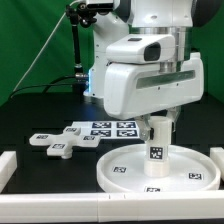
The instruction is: Assemble round table
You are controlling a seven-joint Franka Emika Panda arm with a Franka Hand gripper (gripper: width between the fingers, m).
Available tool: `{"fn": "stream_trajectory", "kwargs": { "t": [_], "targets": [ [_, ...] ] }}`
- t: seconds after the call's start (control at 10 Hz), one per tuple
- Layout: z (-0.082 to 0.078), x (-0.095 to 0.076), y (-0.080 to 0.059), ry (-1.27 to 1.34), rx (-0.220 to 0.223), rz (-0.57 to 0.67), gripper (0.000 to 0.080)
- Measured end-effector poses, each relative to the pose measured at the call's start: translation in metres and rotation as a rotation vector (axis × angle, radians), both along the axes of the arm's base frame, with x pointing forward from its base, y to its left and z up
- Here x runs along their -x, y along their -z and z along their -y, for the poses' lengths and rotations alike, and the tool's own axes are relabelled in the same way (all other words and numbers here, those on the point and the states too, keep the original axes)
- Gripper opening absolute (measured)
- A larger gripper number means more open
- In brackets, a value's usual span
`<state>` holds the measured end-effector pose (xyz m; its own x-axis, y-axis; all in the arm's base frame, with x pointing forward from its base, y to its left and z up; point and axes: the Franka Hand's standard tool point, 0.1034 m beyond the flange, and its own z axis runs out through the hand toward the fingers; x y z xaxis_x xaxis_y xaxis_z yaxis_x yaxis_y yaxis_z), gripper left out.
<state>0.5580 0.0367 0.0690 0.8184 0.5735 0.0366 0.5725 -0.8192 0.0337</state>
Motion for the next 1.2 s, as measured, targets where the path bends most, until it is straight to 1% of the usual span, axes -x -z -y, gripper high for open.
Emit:
{"fn": "stream_trajectory", "kwargs": {
  "t": [0.2,0.5,0.6,0.8,1.0,1.2],
  "targets": [
    [-0.0021,-0.0006,0.0003,0.18,-0.027,0.014,0.0409],
    [-0.0027,-0.0006,0.0004,0.363,-0.042,0.013,0.0409],
    [-0.0017,-0.0011,0.0004,0.446,-0.056,0.013,0.0409],
    [0.0,-0.0029,-0.0002,0.667,-0.098,0.016,0.0409],
    [-0.0006,-0.002,0.0,0.875,-0.114,0.03,0.0409],
    [0.0002,-0.0022,-0.0001,0.99,-0.131,0.024,0.0409]
  ]
}}
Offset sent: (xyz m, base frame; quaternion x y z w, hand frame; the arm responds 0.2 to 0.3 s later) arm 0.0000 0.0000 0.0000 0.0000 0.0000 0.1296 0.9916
